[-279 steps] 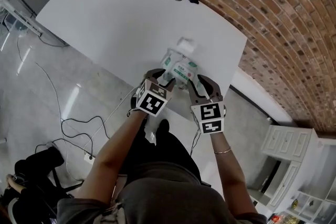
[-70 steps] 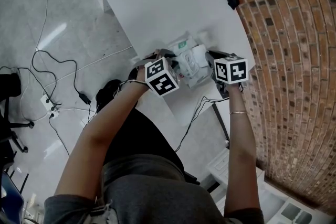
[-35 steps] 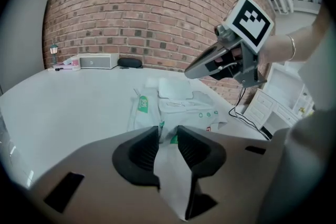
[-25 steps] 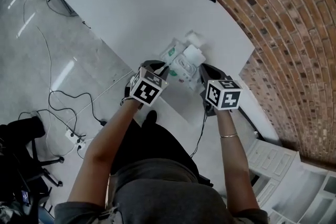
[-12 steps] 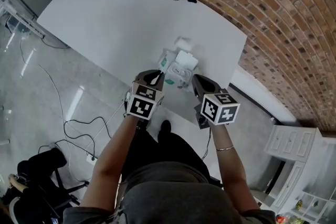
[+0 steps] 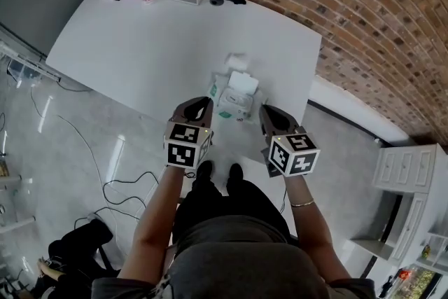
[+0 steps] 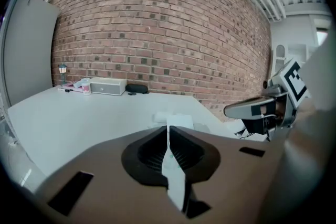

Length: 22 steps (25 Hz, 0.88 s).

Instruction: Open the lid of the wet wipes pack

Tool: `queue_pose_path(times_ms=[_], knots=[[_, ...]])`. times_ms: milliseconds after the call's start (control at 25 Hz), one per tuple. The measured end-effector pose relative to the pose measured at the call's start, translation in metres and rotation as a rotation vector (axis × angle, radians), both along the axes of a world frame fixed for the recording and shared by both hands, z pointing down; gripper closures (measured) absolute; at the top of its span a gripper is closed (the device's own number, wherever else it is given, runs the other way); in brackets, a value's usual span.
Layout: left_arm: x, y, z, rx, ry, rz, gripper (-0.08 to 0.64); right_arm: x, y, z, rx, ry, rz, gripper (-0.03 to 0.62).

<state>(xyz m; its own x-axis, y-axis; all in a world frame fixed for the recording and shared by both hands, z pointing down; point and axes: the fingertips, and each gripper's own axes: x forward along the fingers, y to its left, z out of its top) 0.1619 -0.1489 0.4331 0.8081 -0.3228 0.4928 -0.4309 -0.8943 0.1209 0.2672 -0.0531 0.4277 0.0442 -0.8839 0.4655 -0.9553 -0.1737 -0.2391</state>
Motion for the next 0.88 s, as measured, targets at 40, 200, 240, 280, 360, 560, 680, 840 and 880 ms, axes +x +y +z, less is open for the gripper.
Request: queue_pose_path(times_ms=[40, 200, 240, 280, 360, 560, 680, 840, 880], knots=[[0.0009, -0.0006, -0.0019, -0.003, 0.005, -0.002, 0.528, 0.0010, 0.0014, -0.0011, 0.007, 0.011, 0.003, 0.588], [0.0038, -0.0030, -0.0083, 0.002, 0.011, 0.001, 0.529, 0.0024, 0.0041, -0.0051, 0.029, 0.026, 0.008, 0.589], [0.0044, -0.0032, -0.0092, 0.003, 0.011, 0.001, 0.528, 0.0027, 0.0044, -0.0058, 0.031, 0.027, 0.007, 0.589], [0.0050, -0.0031, -0.0097, 0.003, 0.010, 0.003, 0.528, 0.0034, 0.0048, -0.0063, 0.031, 0.029, 0.008, 0.590], [0.0065, -0.0022, -0.0094, 0.002, 0.008, 0.007, 0.528, 0.0058, 0.0057, -0.0067, 0.031, 0.032, 0.014, 0.589], [0.0073, -0.0004, -0.0056, -0.014, 0.003, 0.008, 0.528, 0.0048, 0.0060, -0.0077, 0.036, 0.050, 0.007, 0.590], [0.0070, 0.0009, -0.0043, -0.027, 0.005, 0.008, 0.528, 0.0026, 0.0075, -0.0069, 0.037, 0.048, 0.009, 0.589], [0.0079, 0.0021, -0.0031, -0.033, 0.002, 0.011, 0.528, 0.0035, 0.0098, -0.0030, 0.028, 0.048, 0.015, 0.589], [0.0080, 0.0021, -0.0026, -0.033, 0.000, 0.011, 0.528, 0.0040, 0.0104, -0.0018, 0.025, 0.047, 0.016, 0.589]])
